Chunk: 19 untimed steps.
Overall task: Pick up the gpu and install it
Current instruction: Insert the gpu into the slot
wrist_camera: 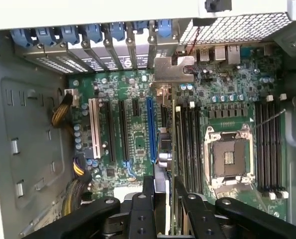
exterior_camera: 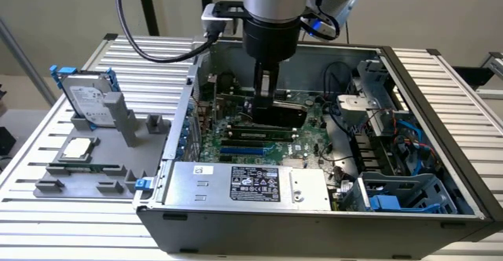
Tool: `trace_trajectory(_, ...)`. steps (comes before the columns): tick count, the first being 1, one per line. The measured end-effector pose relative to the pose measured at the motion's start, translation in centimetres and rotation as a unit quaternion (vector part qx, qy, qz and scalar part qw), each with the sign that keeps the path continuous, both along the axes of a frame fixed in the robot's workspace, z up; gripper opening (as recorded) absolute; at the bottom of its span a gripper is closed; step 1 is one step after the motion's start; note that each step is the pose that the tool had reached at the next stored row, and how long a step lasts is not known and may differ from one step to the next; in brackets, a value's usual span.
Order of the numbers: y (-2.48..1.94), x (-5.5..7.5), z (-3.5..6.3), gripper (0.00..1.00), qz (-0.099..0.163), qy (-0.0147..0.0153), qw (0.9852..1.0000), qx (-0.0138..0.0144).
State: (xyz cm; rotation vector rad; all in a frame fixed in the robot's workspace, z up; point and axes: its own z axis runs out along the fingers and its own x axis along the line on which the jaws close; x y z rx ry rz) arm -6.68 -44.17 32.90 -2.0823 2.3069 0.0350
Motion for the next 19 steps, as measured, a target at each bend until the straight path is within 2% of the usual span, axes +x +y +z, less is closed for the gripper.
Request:
trace_trajectory(3, -0.26, -0.6, -0.53, 0.0, 0.001, 0.0, 1.0, 0.0002)
trace_trajectory(11, -1.02, -2.0, -1.98, 0.0, 0.006, 0.0, 1.0, 0.003)
trace_trajectory(15, -1.19, -2.8, -2.67, 0.0, 0.009, -0.0011, 0.9999, 0.0057)
trace_trajectory(19, -1.32, -2.9, -3.31, 0.0, 0.01, -0.0032, 0.9999, 0.0088)
